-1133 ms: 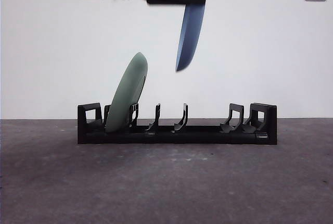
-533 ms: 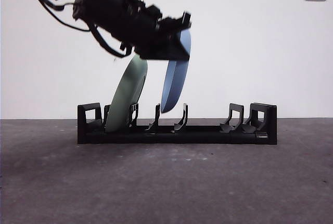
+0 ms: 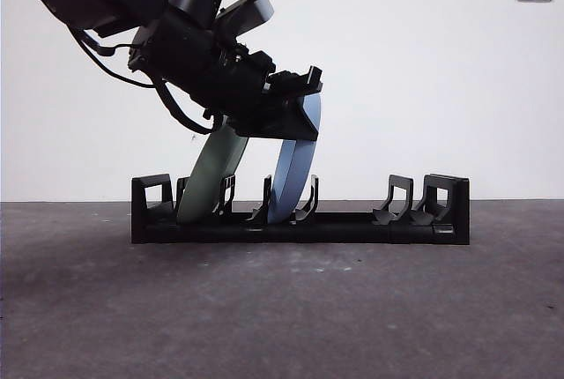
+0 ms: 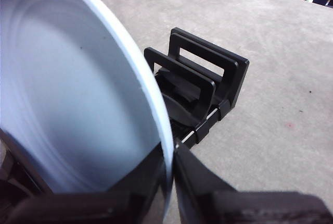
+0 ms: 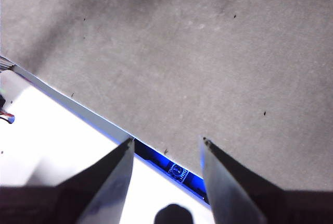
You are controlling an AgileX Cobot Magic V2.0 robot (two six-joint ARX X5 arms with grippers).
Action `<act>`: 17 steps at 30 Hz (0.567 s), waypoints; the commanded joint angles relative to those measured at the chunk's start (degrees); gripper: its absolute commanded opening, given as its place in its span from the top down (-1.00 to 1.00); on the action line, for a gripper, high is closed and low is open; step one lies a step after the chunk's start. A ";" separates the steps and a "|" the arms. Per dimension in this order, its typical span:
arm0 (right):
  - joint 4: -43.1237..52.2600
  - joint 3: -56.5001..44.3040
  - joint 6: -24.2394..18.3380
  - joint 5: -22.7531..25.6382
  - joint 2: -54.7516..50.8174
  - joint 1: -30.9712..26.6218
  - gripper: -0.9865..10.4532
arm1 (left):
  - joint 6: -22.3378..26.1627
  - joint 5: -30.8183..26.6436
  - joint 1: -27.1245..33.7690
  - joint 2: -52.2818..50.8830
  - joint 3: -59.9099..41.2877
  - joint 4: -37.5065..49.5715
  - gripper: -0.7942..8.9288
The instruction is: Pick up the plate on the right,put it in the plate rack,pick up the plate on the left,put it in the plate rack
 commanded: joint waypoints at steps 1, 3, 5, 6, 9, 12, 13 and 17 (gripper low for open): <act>0.33 -0.50 0.17 -0.17 -0.04 0.11 0.44 | 0.24 0.07 0.20 1.14 0.13 0.39 0.84; 0.35 -0.50 0.17 -0.17 -0.04 0.11 0.44 | 0.24 0.09 0.17 1.14 0.13 0.52 0.84; 0.33 -0.50 0.17 -0.17 -0.04 0.11 0.44 | 0.22 0.17 0.17 1.14 0.13 0.42 0.81; 0.33 -0.50 0.13 -0.17 -0.04 0.11 0.44 | 0.20 0.52 0.11 1.14 0.13 0.39 0.74; 0.31 -0.50 -0.02 -0.17 -0.04 0.11 0.44 | 0.20 0.50 -0.55 1.11 0.13 0.48 0.53; 0.31 -0.50 -0.15 -0.17 -0.04 0.11 0.44 | 0.17 0.52 -1.25 1.11 0.13 0.52 0.50; 0.31 -0.50 -0.22 -0.17 -0.04 0.11 0.44 | 0.17 0.50 -1.46 1.11 0.13 0.50 0.50; 0.28 -0.50 -0.42 -0.17 -0.04 0.11 0.45 | 0.13 0.50 -2.54 1.03 0.13 0.48 0.50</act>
